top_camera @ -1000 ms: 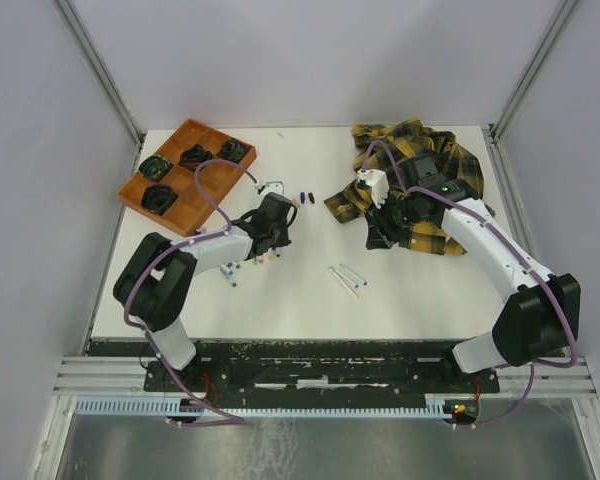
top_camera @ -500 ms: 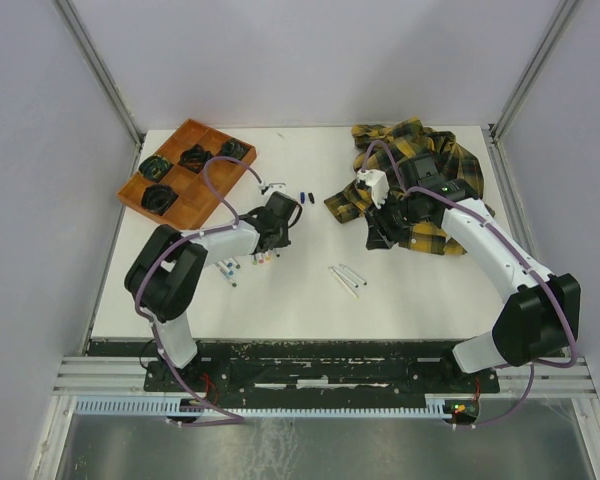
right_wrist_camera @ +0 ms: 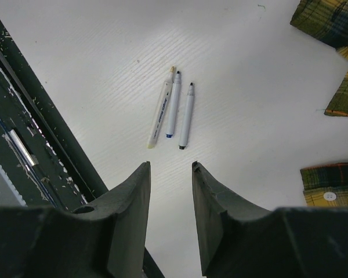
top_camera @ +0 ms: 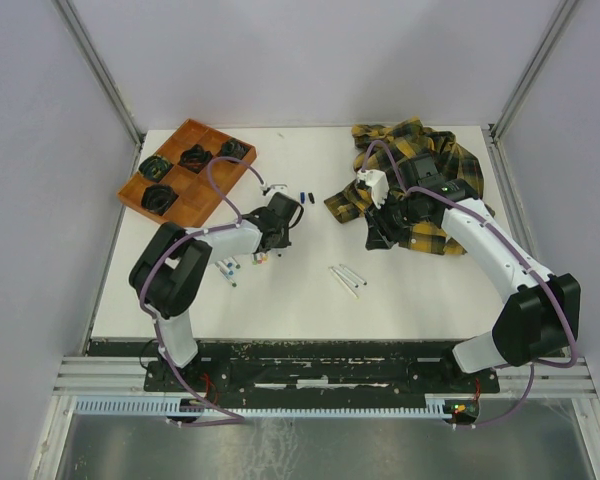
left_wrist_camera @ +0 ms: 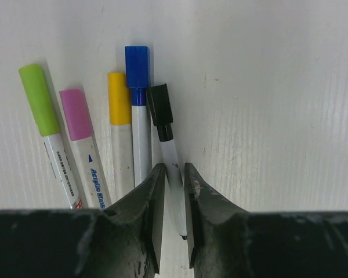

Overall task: Open the pen caps
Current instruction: Pick up the pen from the center of the board.

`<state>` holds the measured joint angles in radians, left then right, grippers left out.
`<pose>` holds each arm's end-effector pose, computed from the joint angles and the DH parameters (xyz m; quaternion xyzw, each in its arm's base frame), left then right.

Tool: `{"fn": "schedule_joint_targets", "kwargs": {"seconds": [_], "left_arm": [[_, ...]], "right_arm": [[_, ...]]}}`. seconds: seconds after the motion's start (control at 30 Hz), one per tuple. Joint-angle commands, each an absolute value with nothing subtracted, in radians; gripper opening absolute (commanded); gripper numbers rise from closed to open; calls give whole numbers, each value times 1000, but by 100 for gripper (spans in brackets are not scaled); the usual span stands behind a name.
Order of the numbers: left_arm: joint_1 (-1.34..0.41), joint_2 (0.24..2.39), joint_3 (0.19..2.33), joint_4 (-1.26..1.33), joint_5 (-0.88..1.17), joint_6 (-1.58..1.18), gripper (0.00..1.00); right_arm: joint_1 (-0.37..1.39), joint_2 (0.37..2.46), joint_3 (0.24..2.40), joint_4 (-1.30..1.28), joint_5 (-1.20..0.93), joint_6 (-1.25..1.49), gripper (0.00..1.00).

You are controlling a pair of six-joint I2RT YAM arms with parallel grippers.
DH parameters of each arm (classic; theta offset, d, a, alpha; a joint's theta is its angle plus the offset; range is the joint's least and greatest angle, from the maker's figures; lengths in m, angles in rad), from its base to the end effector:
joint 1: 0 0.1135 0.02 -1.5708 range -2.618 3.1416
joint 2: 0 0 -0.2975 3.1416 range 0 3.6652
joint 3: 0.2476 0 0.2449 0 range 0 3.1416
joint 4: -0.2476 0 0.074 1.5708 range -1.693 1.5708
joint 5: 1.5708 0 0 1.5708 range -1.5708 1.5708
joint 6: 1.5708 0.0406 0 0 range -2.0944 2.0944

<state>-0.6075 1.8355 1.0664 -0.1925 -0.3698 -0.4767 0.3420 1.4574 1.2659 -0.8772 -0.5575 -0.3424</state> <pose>0.3156 -0.2015 0.1869 0.0063 0.9393 -0.0019 0.3430 0.2595 0.1152 0.3278 -0.3769 0.8543 0.2665 0.2389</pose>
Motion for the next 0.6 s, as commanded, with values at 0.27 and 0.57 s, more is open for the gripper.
{"fn": "schedule_joint_targets", "kwargs": {"seconds": [0.27, 0.57], "left_arm": [[-616, 1819, 1084, -188, -341, -465, 7], [-650, 1652, 997, -120, -302, -497, 3]], "right_arm": [[339, 1438, 1281, -861, -626, -342, 42], [338, 1413, 1246, -809, -766, -285, 42]]}}
